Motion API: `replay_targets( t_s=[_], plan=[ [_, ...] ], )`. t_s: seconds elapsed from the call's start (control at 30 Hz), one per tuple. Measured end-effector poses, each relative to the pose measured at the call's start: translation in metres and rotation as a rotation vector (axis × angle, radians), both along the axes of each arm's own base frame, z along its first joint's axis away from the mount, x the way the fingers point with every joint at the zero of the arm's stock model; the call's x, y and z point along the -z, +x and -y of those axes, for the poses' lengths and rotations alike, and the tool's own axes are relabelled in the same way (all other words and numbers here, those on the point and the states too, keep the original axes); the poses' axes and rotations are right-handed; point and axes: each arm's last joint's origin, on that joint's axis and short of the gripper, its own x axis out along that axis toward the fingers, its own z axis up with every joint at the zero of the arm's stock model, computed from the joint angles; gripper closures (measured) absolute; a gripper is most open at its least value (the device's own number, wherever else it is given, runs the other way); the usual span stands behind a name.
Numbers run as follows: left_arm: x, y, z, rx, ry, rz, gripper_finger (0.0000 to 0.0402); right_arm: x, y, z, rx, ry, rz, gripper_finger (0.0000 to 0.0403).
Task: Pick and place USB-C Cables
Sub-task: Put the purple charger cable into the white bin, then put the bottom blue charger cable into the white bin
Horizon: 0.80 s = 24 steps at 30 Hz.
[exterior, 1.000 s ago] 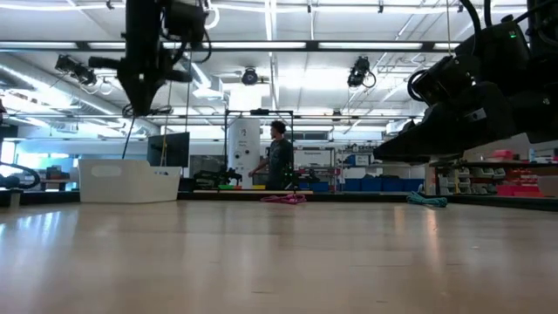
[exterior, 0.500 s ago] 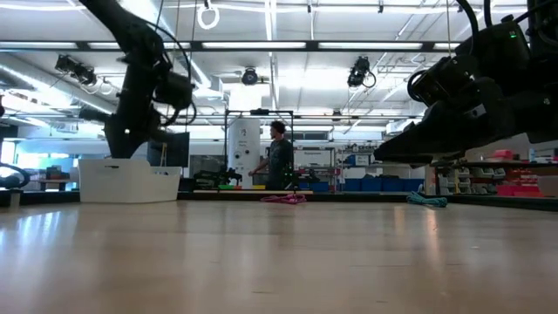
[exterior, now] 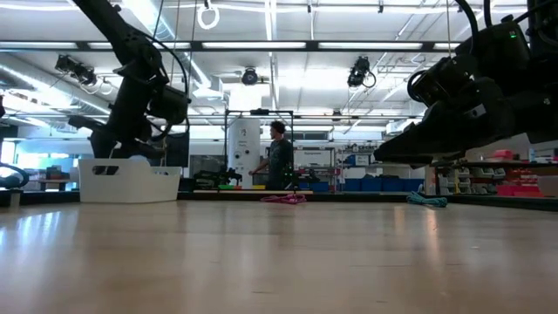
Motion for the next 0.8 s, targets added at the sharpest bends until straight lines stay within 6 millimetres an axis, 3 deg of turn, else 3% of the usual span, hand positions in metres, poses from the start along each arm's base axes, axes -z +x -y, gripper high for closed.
replay_targets(
  t_s=[0.23,0.33,0.5,0.6,0.8],
  plan=[
    [-0.001,0.000,0.000,0.001,-0.004,-0.001,0.0250,0.000,0.000,0.000,0.000,0.000,0.000,0.0263],
    [-0.011,0.000,0.000,0.029,-0.035,-0.011,0.0225,0.000,0.000,0.000,0.004,0.017,-0.003,0.0263],
    [-0.049,0.009,-0.001,0.073,-0.035,-0.025,0.0203,0.000,0.000,0.000,0.006,0.024,-0.005,0.0263],
    [-0.079,0.024,0.004,0.134,0.051,0.023,0.0202,0.000,0.000,0.000,0.006,0.024,-0.005,0.0263],
    [-0.128,0.068,0.039,0.349,0.241,0.127,0.0219,0.000,0.000,0.000,0.011,0.023,-0.004,0.0263]
  ],
)
